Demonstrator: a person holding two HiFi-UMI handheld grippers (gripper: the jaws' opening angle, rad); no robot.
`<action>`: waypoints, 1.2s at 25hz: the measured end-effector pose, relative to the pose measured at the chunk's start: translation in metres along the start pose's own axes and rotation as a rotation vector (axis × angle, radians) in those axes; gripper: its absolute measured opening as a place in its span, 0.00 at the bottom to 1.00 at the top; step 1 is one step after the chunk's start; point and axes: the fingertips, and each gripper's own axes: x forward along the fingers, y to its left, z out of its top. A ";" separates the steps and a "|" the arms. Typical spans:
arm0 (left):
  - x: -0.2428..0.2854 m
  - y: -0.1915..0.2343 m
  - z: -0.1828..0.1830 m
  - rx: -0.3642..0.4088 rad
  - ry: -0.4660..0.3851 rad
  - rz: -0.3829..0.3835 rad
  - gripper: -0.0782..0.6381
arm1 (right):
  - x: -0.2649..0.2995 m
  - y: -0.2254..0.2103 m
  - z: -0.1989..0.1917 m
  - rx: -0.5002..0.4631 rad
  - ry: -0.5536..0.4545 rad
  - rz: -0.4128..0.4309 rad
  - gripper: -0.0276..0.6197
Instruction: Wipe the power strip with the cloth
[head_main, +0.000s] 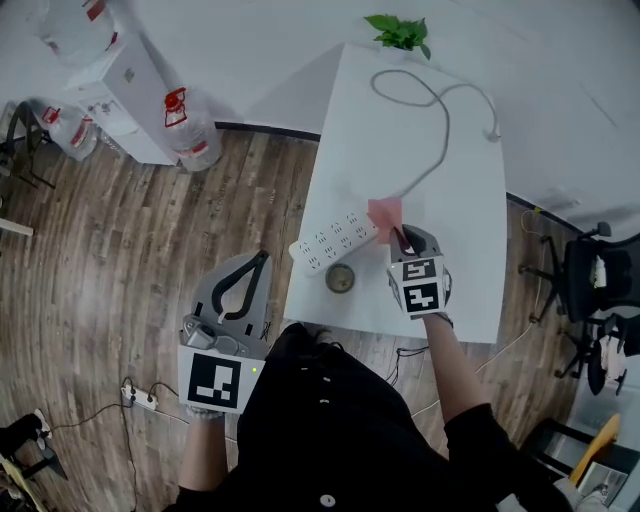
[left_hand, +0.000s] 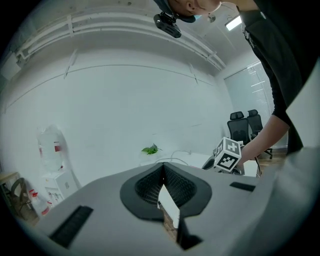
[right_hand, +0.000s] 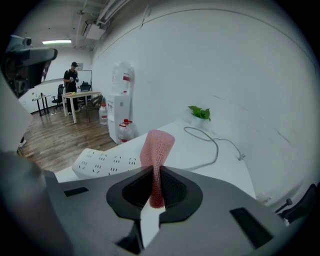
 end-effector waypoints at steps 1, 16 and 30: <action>0.003 -0.001 0.002 0.003 -0.004 -0.006 0.13 | -0.005 0.000 0.004 0.003 -0.020 -0.001 0.12; 0.034 -0.025 0.035 0.060 -0.066 -0.094 0.13 | -0.098 0.006 0.056 0.094 -0.234 0.007 0.12; 0.041 -0.038 0.040 0.064 -0.075 -0.123 0.13 | -0.127 0.012 0.069 0.116 -0.293 0.014 0.12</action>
